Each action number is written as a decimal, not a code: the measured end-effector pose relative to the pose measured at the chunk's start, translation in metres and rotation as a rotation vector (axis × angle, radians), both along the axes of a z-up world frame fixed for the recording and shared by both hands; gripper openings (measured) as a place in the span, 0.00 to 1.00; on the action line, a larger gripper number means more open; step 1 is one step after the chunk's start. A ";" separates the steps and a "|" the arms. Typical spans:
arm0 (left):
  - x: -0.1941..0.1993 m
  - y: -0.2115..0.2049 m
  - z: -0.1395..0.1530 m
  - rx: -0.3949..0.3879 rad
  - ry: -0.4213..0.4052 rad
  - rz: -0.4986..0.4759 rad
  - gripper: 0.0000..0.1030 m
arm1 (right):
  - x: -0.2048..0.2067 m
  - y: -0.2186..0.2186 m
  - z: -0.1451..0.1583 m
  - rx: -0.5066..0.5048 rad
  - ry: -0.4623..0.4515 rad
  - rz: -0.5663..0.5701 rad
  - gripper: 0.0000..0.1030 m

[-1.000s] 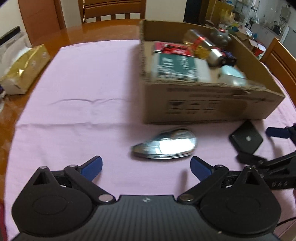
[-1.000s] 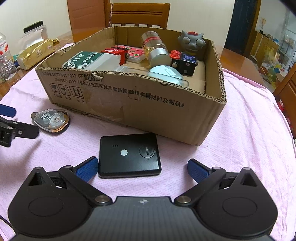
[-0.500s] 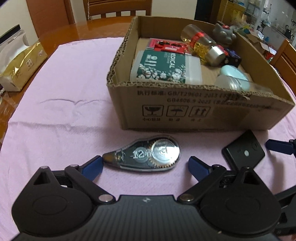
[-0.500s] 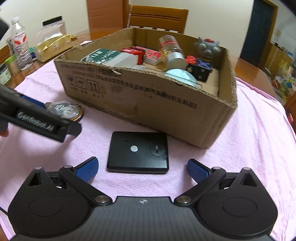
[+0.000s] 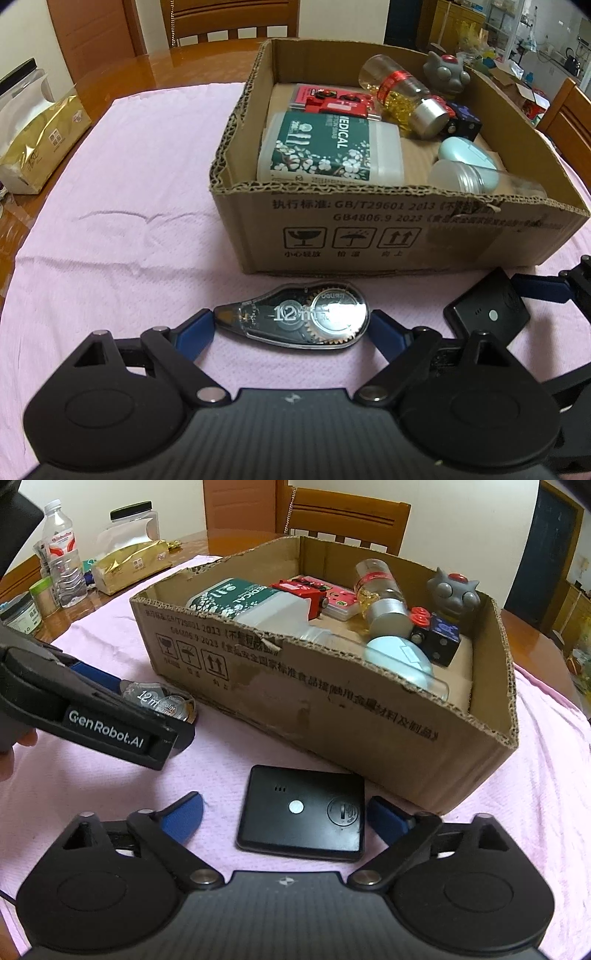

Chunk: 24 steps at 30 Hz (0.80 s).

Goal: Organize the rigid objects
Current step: 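Close the left gripper on the tape dispenser while the right gripper grasps the black device, then lift and carry the tape dispenser and black device over the cardboard box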

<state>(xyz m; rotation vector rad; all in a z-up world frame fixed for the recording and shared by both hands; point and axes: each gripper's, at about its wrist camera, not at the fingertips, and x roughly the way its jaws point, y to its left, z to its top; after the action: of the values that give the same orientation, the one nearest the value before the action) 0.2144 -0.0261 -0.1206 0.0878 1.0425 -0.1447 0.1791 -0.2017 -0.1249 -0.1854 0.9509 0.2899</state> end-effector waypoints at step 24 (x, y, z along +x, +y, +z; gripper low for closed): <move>-0.011 0.004 0.022 0.068 0.011 -0.237 0.86 | -0.006 -0.003 0.022 -0.035 0.024 0.011 0.71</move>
<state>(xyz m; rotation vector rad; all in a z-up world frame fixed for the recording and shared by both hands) 0.2030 -0.0221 -0.0990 0.2730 1.0458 -0.3252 0.1730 -0.2050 -0.1026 -0.2197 0.9796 0.2862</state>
